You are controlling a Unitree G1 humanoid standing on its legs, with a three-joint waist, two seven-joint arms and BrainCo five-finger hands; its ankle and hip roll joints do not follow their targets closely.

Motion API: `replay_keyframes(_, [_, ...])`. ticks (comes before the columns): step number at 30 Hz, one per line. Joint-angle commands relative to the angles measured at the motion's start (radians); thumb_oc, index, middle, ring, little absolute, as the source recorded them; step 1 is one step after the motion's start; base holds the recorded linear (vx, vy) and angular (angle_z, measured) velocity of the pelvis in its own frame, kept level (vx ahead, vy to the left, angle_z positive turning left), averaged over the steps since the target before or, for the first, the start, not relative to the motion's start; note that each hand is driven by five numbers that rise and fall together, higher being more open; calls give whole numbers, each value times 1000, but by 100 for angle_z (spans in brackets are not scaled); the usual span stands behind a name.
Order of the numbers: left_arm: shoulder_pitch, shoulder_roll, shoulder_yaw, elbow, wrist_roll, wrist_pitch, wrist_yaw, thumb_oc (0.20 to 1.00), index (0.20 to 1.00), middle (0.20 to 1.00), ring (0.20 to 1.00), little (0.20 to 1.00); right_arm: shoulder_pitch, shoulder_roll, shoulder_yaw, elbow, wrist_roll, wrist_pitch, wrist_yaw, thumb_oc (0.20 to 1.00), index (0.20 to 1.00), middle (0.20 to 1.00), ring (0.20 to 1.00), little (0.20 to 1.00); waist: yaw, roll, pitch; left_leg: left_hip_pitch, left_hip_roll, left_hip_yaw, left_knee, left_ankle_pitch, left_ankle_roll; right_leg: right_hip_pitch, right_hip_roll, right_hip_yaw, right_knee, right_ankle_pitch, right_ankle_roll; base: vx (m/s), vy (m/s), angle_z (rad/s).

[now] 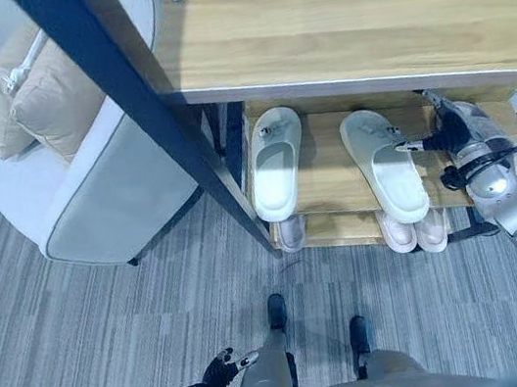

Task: Arrange the slippers neatly on the shoe rack.

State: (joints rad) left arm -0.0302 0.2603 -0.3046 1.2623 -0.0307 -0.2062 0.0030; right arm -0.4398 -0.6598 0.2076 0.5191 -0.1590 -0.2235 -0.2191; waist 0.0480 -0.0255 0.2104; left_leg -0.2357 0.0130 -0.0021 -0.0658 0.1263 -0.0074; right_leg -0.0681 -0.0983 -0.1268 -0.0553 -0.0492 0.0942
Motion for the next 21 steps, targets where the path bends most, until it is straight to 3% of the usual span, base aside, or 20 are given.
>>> replay_keyframes(1, [-15, -8, -3, 95, -9, 2, -3, 1000, 1000, 1000, 1000, 1000, -55, -23, 3, -45, 2, -22, -30, 1000, 1000, 1000, 1000, 1000, 23, -11, 1, -7, 35, -58, 82, -95, -20, -69, -23, 19, 147, -12, 27, -15, 26, 5])
replay_keyframes(13, [-62, -3, -37, 76, -37, -7, 18, 1000, 1000, 1000, 1000, 1000, -161, -9, 41, 75, 96, -21, -32, 1000, 1000, 1000, 1000, 1000, 42, 1, 33, -58, 14, -87, 56, -73, -15, -116, -36, 8, 143, 6, 38, 2, 26, 5])
replay_keyframes(14, [-63, -3, -38, 76, -35, -7, 19, 1000, 1000, 1000, 1000, 1000, -161, -6, 41, 76, 95, -19, -33, 661, 661, 661, 661, 661, 43, 0, 32, -58, 13, -89, 55, -73, -15, -115, -37, 7, 140, 7, 39, 39, 27, 7])
replay_keyframes(16, [-65, -5, -40, 73, -37, -6, 18, 1000, 1000, 1000, 1000, 1000, -151, 5, 38, 79, 90, -13, -36, 313, 313, 313, 313, 313, 44, -2, 29, -56, 11, -94, 51, -74, -13, -110, -39, 3, 132, 11, 41, 44, 31, 5])
replay_keyframes(17, [-66, -7, -41, 73, -35, -5, 19, 1000, 1000, 1000, 1000, 1000, -145, 11, 35, 79, 88, -11, -38, 200, 200, 200, 200, 200, 45, -3, 27, -56, 9, -95, 51, -76, -12, -107, -41, 1, 129, 12, 41, 43, 28, 7])
replay_keyframes(21, [-66, -18, -40, 80, -25, 0, 20, 1000, 1000, 1000, 1000, 1000, -95, 57, 10, 71, 79, -6, -50, 200, 200, 200, 200, 200, 43, -11, 14, -43, 6, -96, 50, -87, -9, -87, -44, -1, 112, 16, 46, 50, 27, 10])
